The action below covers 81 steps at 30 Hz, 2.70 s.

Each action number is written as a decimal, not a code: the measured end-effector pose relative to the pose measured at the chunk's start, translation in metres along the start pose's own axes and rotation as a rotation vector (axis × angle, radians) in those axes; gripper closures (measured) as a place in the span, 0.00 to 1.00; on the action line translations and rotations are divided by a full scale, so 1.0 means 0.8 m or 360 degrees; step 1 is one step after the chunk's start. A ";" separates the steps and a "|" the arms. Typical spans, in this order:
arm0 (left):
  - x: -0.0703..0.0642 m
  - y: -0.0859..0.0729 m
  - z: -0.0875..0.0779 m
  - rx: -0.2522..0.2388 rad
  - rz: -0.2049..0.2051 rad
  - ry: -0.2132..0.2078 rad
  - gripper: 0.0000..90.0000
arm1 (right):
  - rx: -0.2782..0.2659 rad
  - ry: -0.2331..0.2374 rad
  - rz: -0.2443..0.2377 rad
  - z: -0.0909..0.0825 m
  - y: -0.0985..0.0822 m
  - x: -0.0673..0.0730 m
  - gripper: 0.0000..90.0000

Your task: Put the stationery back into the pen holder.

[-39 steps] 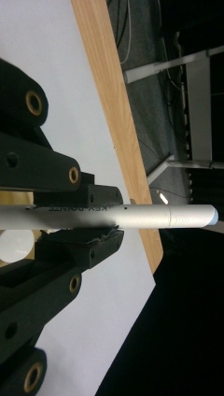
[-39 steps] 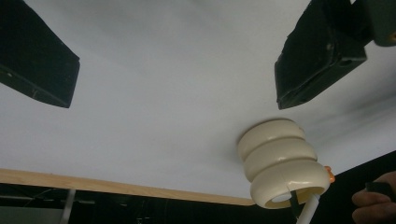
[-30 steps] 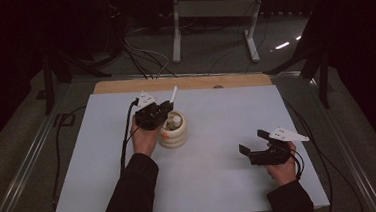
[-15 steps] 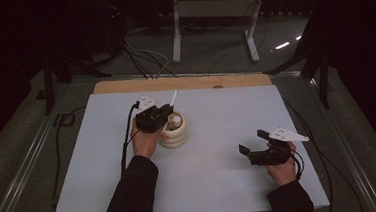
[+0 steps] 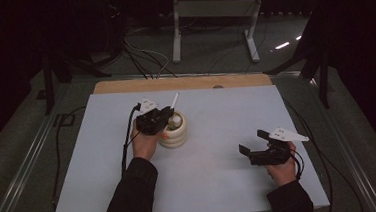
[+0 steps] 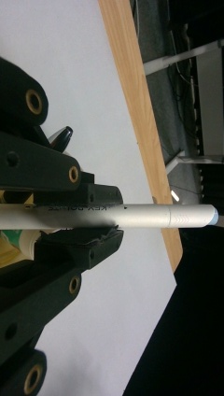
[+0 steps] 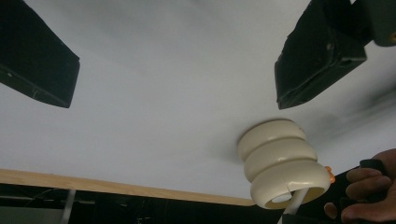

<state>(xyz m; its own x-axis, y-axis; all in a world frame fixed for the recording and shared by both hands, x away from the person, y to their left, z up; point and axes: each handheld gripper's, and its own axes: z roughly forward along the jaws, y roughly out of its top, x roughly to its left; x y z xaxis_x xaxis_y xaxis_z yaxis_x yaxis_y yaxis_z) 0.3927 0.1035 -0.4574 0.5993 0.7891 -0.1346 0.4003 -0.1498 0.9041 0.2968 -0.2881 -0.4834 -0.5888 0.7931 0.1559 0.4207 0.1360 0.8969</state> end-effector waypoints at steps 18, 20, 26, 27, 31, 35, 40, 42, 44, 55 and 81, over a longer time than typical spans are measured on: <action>0.003 0.001 -0.020 -0.0061 0.0007 -0.0014 0.87 | 0.0003 0.0000 0.0000 0.000 0.000 0.000 0.00; 0.004 0.001 -0.018 -0.0070 -0.0002 -0.0017 0.88 | 0.0002 0.0000 -0.0002 0.001 0.000 0.001 0.00; 0.003 -0.003 -0.012 -0.0088 0.0005 -0.0050 0.88 | 0.0002 0.0000 0.0001 0.000 0.000 0.000 0.00; 0.002 -0.003 -0.012 -0.0096 0.0006 -0.0055 0.88 | 0.0002 0.0000 -0.0001 0.000 0.000 0.000 0.00; 0.002 -0.007 -0.010 -0.0104 0.0011 -0.0062 0.87 | 0.0001 0.0002 0.0000 0.000 0.000 0.000 0.00; 0.005 -0.011 -0.009 -0.0105 0.0008 -0.0064 0.87 | 0.0002 0.0001 0.0002 0.000 0.000 0.000 0.00; 0.007 -0.016 -0.009 -0.0077 0.0009 -0.0058 0.87 | 0.0003 0.0000 0.0000 0.000 0.000 0.000 0.00; 0.008 -0.018 -0.009 -0.0066 0.0013 -0.0053 0.87 | 0.0004 0.0000 -0.0001 0.001 0.000 0.000 0.00; 0.008 -0.019 -0.009 -0.0057 0.0016 -0.0048 0.87 | 0.0004 0.0000 -0.0001 0.001 0.000 0.000 0.00; 0.006 -0.018 -0.009 -0.0012 0.0045 -0.0026 0.87 | 0.0004 0.0001 -0.0003 0.001 0.000 0.000 0.00; -0.003 -0.016 -0.013 0.0061 0.0102 -0.0077 0.66 | 0.0008 0.0001 -0.0007 0.001 0.000 0.001 0.00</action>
<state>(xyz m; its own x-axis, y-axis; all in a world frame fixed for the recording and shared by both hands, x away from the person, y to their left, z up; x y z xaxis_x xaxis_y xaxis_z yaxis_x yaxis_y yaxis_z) 0.3788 0.1094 -0.4643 0.6568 0.7477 -0.0974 0.3857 -0.2222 0.8955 0.2971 -0.2872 -0.4840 -0.5910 0.7922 0.1524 0.4216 0.1422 0.8956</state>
